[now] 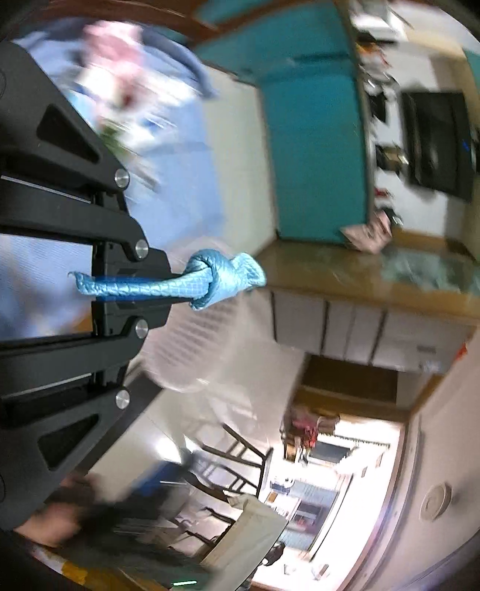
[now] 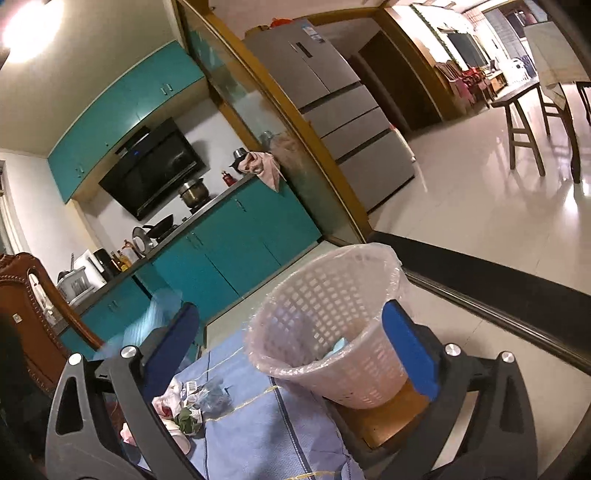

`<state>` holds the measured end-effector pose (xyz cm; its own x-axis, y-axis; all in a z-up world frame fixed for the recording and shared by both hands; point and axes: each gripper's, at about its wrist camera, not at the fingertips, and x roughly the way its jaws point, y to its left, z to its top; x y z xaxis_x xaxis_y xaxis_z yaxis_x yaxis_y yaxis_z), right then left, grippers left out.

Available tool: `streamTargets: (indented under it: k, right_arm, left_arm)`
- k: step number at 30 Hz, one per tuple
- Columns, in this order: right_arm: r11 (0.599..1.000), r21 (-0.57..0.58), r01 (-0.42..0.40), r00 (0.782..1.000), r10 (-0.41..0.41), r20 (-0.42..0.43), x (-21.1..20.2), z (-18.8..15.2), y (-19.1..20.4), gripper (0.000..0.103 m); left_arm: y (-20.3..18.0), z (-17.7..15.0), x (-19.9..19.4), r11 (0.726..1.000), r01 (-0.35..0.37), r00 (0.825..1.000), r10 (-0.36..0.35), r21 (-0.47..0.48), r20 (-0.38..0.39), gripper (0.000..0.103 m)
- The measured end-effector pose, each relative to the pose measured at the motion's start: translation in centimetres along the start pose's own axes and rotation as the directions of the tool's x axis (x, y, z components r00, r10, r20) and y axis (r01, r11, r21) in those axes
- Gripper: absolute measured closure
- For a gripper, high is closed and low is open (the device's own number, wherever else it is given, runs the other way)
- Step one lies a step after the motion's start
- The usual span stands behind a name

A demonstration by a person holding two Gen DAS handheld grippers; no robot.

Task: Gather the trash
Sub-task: 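Carry the blue mask with the right tool and drop it into the wastebasket, then carry the blue towel with the left tool and drop it into the wastebasket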

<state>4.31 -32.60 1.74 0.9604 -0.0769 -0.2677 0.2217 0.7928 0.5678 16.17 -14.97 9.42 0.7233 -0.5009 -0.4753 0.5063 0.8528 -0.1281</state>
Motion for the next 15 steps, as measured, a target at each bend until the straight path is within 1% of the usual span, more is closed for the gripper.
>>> streamTargets:
  k: [1, 2, 3, 4, 5, 7, 9, 10, 12, 14, 15]
  right_arm:
    - [1.0, 0.002, 0.006, 1.0, -0.006, -0.004, 0.2, -0.2, 0.3, 0.006]
    - [1.0, 0.002, 0.011, 1.0, -0.011, -0.005, 0.2, -0.2, 0.3, 0.006]
    - [1.0, 0.0, 0.016, 1.0, -0.016, 0.003, 0.0, -0.1, 0.3, 0.006]
    - [1.0, -0.003, 0.019, 1.0, -0.018, 0.01, -0.1, 0.0, 0.2, 0.006]
    - [1.0, -0.007, 0.021, 1.0, -0.021, 0.014, -0.2, 0.0, 0.1, 0.006]
    - [1.0, -0.023, 0.019, 1.0, -0.019, -0.001, 0.2, -0.1, 0.3, 0.006]
    - [0.999, -0.039, 0.01, 1.0, -0.011, -0.023, 0.7, -0.2, 0.5, 0.006]
    - [0.999, -0.048, 0.006, 0.999, -0.007, -0.037, 0.9, -0.3, 0.7, 0.006]
    - [0.998, -0.069, -0.012, 0.998, 0.007, -0.061, 1.4, -0.6, 1.4, 0.006]
    - [0.994, -0.107, -0.032, 0.996, 0.023, -0.081, 1.4, -1.1, 2.3, 0.006]
    - [0.99, -0.135, -0.047, 0.995, 0.034, -0.099, 1.6, -1.5, 3.0, 0.006]
  left_arm:
    - [-1.1, 2.1, 2.7, 0.999, 0.033, 0.999, -0.032, 0.021, -0.012, 0.094]
    - [-1.5, 3.0, 4.1, 0.999, 0.041, 0.999, -0.041, 0.028, -0.017, 0.083]
    - [-1.9, 3.9, 6.5, 0.999, 0.033, 0.999, -0.032, 0.029, -0.033, 0.065]
    - [-2.0, 4.3, 8.2, 0.999, 0.016, 0.998, -0.014, 0.031, -0.064, 0.018]
    - [-2.0, 4.3, 9.5, 0.999, -0.002, 0.996, 0.005, 0.034, -0.087, 0.012]
    - [-1.3, 3.3, 10.9, 0.999, -0.033, 0.991, 0.036, 0.026, -0.128, 0.012]
    - [-0.4, 1.9, 10.1, 0.999, -0.047, 0.988, 0.048, 0.012, -0.149, 0.011]
    - [0.3, 0.8, 8.8, 0.998, -0.063, 0.987, 0.064, 0.01, -0.145, 0.011]
    - [2.2, -1.5, 5.2, 0.993, -0.118, 0.985, 0.119, 0.008, -0.123, 0.01]
    - [4.5, -3.3, 2.1, 0.984, -0.177, 0.978, 0.175, -0.009, -0.114, 0.008]
    - [5.9, -4.7, -0.3, 0.975, -0.221, 0.971, 0.217, -0.034, -0.104, 0.007]
